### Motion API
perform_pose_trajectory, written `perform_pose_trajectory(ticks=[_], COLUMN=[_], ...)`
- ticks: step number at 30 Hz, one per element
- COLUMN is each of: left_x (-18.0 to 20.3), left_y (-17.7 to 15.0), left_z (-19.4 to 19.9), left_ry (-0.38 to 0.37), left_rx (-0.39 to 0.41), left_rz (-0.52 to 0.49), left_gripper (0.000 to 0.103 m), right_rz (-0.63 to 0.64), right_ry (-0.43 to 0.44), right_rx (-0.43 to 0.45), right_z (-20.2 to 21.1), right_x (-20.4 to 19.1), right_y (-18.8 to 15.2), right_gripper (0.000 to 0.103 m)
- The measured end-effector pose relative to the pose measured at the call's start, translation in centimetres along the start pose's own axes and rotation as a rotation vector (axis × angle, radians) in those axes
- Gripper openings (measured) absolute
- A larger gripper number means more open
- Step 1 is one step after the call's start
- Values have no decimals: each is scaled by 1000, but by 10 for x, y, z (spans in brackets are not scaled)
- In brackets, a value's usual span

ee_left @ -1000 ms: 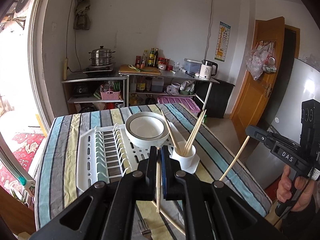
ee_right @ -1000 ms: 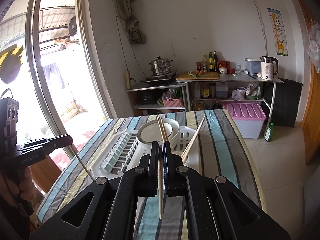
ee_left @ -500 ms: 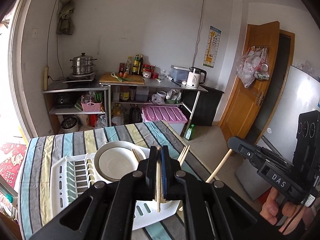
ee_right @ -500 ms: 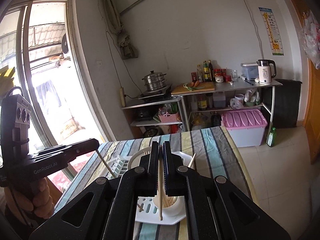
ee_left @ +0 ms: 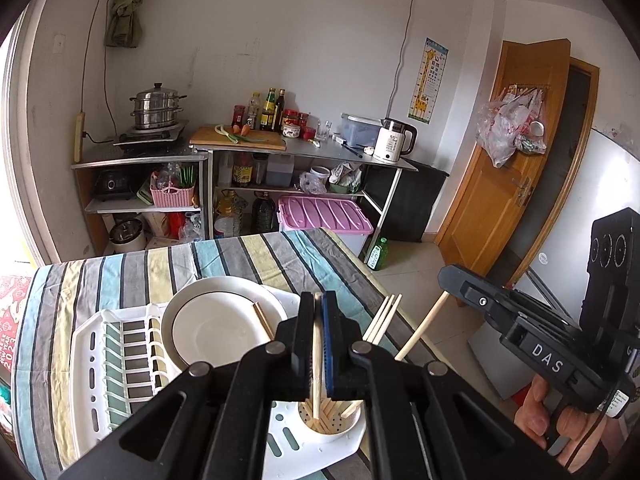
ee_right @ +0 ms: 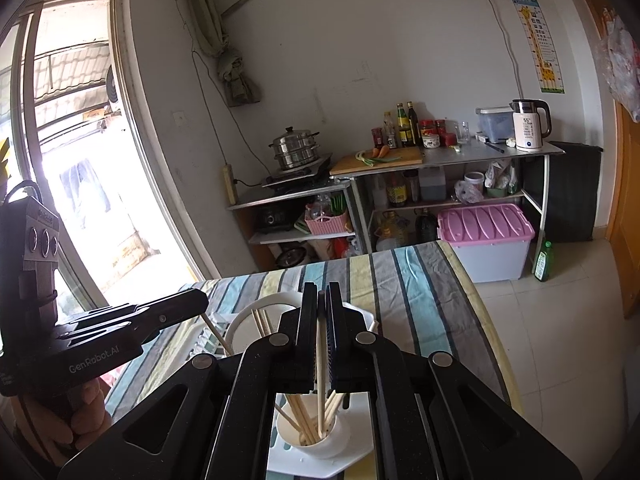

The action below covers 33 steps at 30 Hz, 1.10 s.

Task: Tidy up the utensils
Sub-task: 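Drop the left tool's chopstick into the white cup while the right tool releases its own, then move the left tool back to the silver fork while the right tool returns to the last chopstick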

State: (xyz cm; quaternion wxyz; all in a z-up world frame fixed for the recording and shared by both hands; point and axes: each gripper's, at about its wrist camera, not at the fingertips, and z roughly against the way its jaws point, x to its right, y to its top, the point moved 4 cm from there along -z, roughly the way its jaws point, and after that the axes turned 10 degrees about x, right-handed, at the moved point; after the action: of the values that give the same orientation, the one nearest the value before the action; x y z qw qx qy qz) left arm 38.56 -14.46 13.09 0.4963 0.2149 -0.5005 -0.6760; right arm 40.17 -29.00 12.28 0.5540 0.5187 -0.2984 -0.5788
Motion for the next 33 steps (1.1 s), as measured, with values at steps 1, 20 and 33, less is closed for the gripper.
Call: perform_pose_trajectory(ticks=[1,20,33], left_x=[-1,-17,-22], left_y=[-3,-30,-34], left_z=[-3,-18,-5], left_ry=[1,24,41], left_rx=[-8,-67,-60], left_rz=[1,14,17], left_gripper=[4,5,10], right_rz=[0,-28,-42], right_ry=[-4,-53,-54], right_rx=[-10,-97,-96], right_z=[-3,-21,-8], right_x=[1,22,26], right_y=[-3,-31,-28], right_gripper=[4,5,19])
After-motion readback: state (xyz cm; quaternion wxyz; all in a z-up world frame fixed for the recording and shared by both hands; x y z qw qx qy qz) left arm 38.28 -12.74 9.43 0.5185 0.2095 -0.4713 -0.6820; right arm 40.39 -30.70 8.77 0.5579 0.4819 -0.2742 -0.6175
